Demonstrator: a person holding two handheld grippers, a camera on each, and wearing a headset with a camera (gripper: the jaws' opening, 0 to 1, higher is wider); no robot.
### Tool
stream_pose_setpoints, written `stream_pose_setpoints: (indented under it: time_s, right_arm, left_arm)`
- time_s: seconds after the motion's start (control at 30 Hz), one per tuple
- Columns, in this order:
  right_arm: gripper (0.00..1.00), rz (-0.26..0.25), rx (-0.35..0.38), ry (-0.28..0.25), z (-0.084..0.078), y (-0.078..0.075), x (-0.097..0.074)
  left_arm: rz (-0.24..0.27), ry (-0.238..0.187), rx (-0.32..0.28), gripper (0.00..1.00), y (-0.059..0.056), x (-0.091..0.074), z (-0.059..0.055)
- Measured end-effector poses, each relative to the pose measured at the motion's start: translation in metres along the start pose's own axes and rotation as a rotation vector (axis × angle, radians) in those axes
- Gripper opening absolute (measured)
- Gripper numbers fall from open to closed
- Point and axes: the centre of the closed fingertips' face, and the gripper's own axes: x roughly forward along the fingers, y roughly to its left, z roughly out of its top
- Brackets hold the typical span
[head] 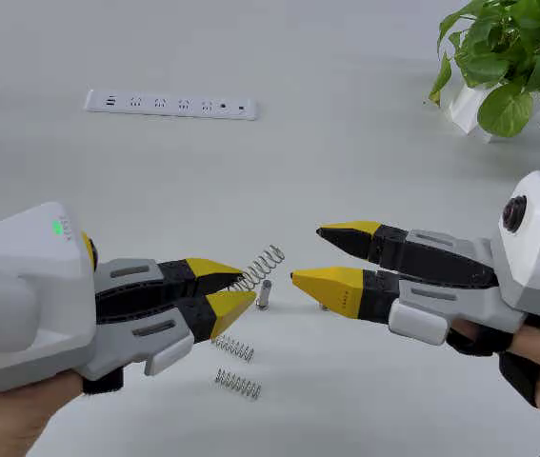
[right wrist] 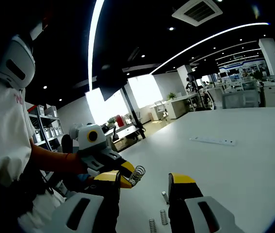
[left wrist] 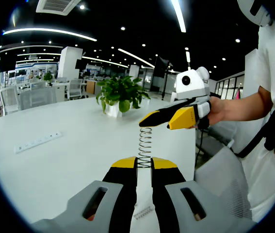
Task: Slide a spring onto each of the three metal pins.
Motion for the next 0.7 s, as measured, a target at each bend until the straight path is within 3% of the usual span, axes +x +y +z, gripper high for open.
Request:
stream_pose_setpoints:
  time_s: [0.33, 0.57, 0.7]
  right_arm:
    - [0.2, 0.026, 0.054, -0.054, 0.012, 0.005, 0.006]
    - [0.09, 0.041, 0.073, -0.072, 0.014, 0.009, 0.006]
    - [0.08, 0.047, 0.095, -0.092, 0.018, 0.01, 0.005]
  left_arm:
    - [-0.034, -0.064, -0.021, 0.07, -0.007, 0.005, 0.016]
    - [-0.043, -0.074, -0.024, 0.07, -0.008, 0.007, 0.019]
    - [-0.049, -0.077, -0.022, 0.07, -0.009, 0.008, 0.02]
